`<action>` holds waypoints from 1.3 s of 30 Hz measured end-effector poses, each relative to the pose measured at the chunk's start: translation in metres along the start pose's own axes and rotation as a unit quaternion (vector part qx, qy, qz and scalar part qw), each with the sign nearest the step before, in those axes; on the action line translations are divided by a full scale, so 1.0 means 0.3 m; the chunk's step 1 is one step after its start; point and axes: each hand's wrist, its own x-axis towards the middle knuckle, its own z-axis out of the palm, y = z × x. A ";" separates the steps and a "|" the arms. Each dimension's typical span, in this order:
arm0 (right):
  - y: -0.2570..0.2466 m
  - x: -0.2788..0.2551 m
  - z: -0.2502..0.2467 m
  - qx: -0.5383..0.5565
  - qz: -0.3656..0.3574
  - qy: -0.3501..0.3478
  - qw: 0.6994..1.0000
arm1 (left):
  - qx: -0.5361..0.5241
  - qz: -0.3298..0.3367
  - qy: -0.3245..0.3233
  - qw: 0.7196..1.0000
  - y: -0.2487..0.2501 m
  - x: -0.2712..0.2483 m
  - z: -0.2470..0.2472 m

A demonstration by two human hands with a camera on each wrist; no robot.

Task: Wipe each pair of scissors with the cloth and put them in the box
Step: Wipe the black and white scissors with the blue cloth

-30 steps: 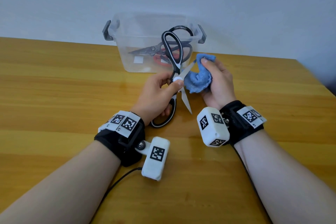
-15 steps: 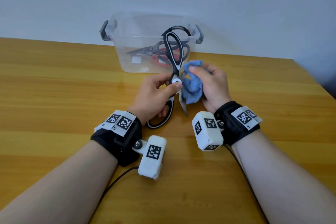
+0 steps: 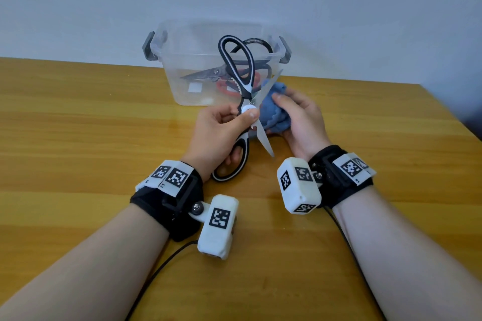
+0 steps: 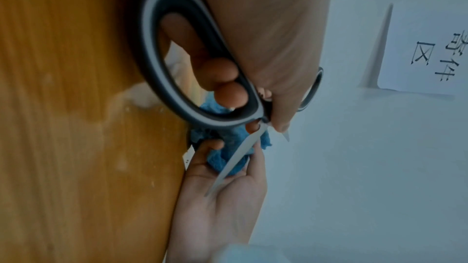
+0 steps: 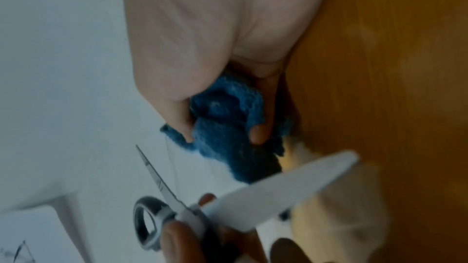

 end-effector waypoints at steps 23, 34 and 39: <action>-0.026 -0.004 -0.004 0.122 0.029 -0.054 0.991 | 0.015 -0.014 -0.019 1.000 0.003 0.008 0.006; 0.004 0.007 -0.006 0.014 0.027 -0.050 0.998 | -0.012 0.007 -0.013 1.000 0.008 -0.003 0.000; 0.001 -0.012 -0.001 -0.033 0.015 -0.116 0.993 | -0.002 0.003 -0.010 1.000 0.012 -0.005 0.000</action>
